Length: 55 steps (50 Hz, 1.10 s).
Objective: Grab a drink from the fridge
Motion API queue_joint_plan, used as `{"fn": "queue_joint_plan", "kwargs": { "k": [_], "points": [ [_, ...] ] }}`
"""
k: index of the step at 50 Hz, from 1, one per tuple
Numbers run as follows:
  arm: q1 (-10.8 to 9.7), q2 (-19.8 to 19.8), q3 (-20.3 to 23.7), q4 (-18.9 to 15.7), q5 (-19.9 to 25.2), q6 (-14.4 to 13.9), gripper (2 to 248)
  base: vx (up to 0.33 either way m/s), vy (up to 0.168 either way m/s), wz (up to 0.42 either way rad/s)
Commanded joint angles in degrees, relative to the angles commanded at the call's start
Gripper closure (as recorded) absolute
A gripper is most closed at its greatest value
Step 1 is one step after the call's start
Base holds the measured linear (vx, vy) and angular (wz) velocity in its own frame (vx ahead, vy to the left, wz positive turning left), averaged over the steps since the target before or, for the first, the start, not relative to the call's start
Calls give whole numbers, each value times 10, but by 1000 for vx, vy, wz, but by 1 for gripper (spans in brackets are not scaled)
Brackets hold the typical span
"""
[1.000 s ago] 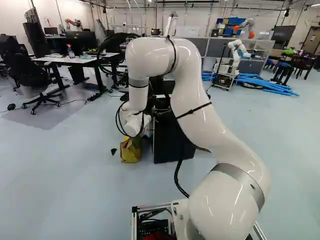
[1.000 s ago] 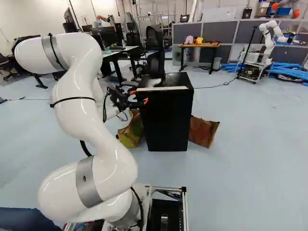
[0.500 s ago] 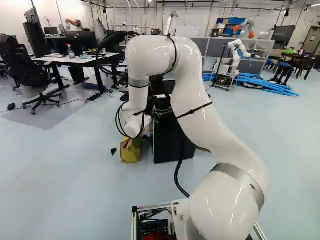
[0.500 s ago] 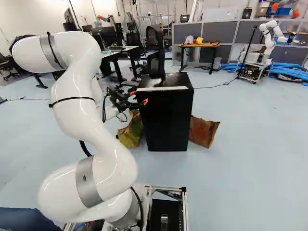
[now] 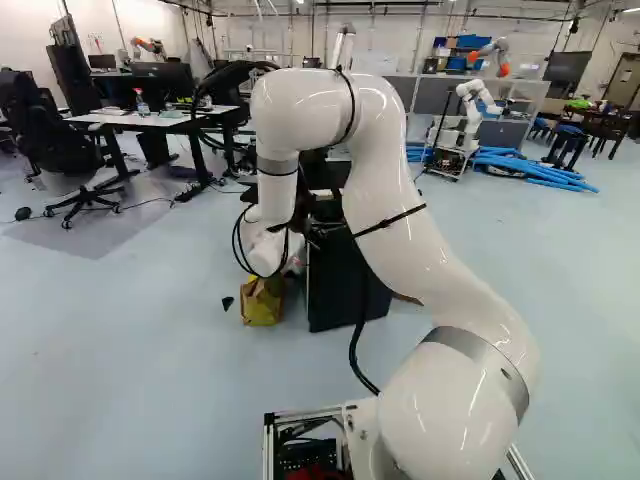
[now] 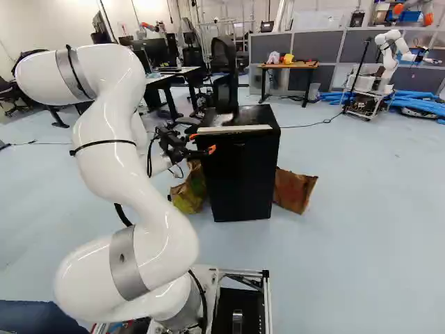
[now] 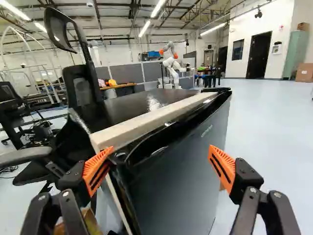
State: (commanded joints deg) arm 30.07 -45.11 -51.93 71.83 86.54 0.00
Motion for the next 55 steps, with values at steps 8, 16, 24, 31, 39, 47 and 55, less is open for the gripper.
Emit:
{"fn": "queue_joint_plan", "kwargs": {
  "k": [8,16,24,31,39,47,55],
  "points": [
    [1,1,2,16,0,0,3,0,0,0],
    [1,2,5,33,0,0,3,0,0,0],
    [2,4,8,49,0,0,3,0,0,0],
    [3,6,11,64,0,0,3,0,0,0],
    [5,9,18,81,0,0,3,0,0,0],
    [8,13,27,97,0,0,3,0,0,0],
    [11,17,37,114,0,0,3,0,0,0]
  ]
}}
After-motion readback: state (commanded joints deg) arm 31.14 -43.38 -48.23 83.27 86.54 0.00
